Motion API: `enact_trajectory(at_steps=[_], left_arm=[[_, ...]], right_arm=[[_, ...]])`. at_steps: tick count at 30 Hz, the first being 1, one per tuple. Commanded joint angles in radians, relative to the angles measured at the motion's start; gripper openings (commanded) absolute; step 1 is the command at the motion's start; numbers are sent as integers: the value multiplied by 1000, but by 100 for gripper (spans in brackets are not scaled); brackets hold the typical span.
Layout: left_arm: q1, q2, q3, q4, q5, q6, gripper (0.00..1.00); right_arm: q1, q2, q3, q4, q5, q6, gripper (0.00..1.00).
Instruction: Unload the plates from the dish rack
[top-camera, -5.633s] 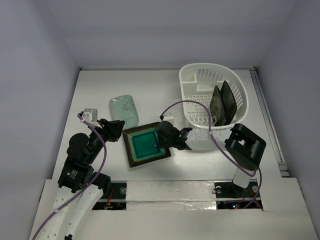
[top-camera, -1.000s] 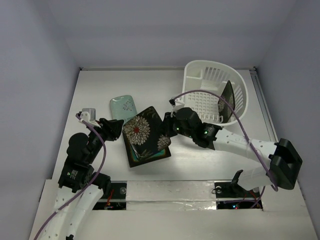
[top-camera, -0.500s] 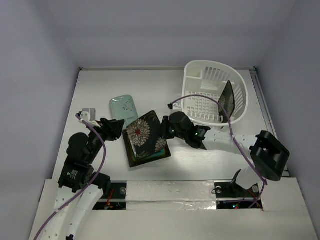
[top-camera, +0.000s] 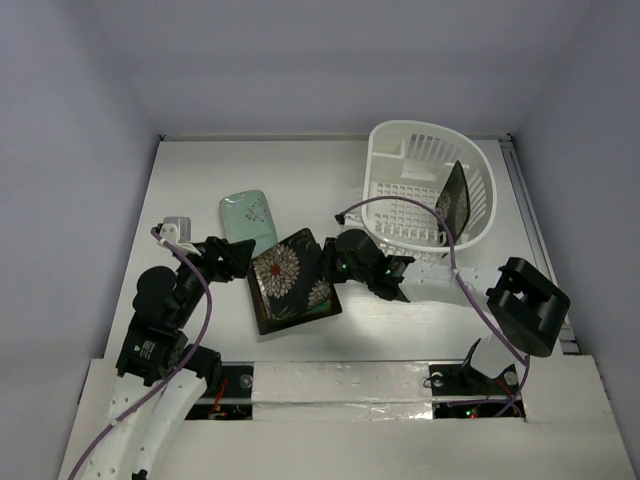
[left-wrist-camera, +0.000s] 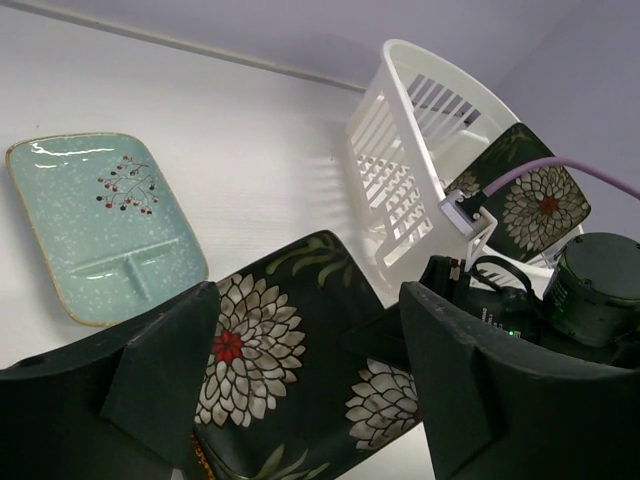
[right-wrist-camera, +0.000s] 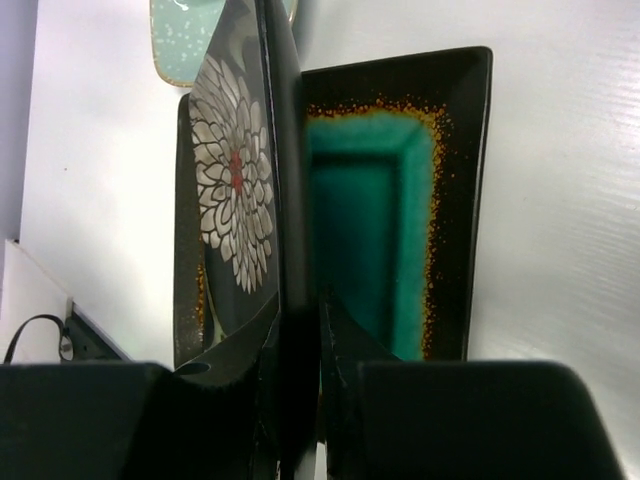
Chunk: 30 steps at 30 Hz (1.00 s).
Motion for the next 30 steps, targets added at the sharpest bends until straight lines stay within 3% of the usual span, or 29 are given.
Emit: enact_trajectory(at_steps=[1,14,24,30], left_arm=[[5,-8,15,40,3,6,71],[5,-7,58,8,3,28,74],[5,-18,28,16,-5,22,74],[-4,-21,23,19,0,17,74]], right_arm=[[18,-9,4,160,-16,37,17],[47,54,39,-30,51,-49,40],[65,94,94,-148,126,-91,70],[65,99,110,-220,191,-108,81]])
